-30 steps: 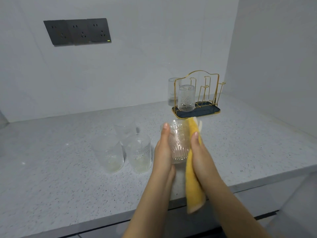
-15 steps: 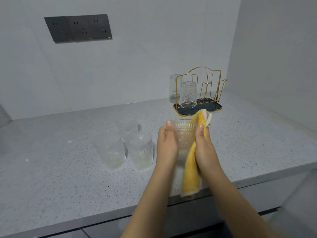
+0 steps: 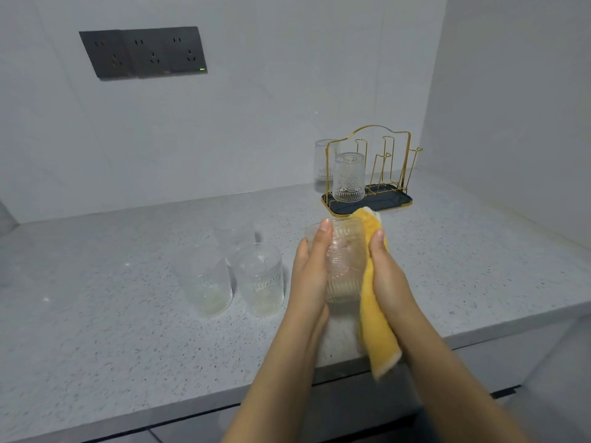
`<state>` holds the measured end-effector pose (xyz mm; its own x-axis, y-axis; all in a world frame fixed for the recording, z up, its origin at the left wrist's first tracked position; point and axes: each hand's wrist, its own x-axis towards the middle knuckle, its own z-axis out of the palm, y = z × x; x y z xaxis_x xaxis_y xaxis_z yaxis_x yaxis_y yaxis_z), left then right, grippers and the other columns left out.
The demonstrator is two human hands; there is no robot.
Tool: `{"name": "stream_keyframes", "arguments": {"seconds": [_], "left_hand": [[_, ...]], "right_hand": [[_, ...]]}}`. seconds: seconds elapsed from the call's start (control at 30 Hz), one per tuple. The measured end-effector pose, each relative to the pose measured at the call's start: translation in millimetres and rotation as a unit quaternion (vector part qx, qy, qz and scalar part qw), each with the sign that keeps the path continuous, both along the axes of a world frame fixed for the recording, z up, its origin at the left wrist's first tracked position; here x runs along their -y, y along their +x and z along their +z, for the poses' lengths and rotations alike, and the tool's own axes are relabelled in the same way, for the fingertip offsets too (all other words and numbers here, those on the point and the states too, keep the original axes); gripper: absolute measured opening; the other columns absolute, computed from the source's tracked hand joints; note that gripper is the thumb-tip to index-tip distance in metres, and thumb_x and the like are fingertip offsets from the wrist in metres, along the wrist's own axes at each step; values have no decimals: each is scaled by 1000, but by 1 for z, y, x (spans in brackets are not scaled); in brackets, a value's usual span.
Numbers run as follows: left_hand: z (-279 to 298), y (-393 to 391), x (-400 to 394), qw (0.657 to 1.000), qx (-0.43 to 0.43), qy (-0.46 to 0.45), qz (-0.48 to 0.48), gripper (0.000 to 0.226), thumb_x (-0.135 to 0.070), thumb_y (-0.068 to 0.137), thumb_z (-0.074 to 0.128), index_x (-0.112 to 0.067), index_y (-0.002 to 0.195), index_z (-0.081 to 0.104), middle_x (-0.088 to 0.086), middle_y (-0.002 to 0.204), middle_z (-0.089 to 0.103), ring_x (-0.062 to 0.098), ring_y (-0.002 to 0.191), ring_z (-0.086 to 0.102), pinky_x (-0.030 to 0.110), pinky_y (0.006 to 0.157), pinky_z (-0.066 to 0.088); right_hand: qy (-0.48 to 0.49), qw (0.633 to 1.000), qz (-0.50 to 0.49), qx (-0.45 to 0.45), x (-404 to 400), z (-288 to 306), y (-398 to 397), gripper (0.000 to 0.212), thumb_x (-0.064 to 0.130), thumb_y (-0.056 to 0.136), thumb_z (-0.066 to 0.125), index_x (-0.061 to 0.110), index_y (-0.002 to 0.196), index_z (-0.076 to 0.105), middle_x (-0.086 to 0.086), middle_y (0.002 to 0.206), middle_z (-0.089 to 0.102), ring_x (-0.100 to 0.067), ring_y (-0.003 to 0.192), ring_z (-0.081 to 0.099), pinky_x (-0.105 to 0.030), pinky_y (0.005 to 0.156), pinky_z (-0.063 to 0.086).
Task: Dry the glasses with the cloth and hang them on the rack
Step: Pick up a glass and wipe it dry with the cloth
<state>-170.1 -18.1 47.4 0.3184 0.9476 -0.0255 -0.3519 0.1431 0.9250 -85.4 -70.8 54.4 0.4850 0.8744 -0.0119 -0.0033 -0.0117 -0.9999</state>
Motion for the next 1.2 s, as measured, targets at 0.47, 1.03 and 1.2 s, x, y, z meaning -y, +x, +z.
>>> {"name": "stream_keyframes", "arguments": {"seconds": [0.47, 1.03, 1.2], "left_hand": [[3, 0, 3, 987, -154, 40, -33, 58, -76, 86, 35, -31, 113, 60, -14, 111, 63, 1, 102, 60, 22, 83, 47], [-9, -4, -2, 987, -108, 32, -118, 75, -50, 65, 83, -26, 129, 53, -8, 116, 70, 7, 101, 70, 29, 85, 57], [-10, -9, -5, 985, -134, 34, -107, 88, -58, 51, 81, -21, 127, 56, 0, 120, 68, 17, 106, 68, 40, 96, 53]], "right_hand": [[-37, 998, -49, 14, -9, 1, 8, 71, 63, 89, 16, 21, 144, 31, -9, 146, 38, -25, 133, 37, -38, 108, 27], [-17, 999, -38, -5, -2, -8, 4, 84, 75, 75, 18, 27, 143, 34, -6, 143, 44, -24, 128, 43, -43, 109, 32], [57, 996, -34, 61, 10, -19, 6, 69, 71, 75, 21, 42, 135, 36, 16, 128, 50, 1, 114, 50, -18, 92, 38]]}}
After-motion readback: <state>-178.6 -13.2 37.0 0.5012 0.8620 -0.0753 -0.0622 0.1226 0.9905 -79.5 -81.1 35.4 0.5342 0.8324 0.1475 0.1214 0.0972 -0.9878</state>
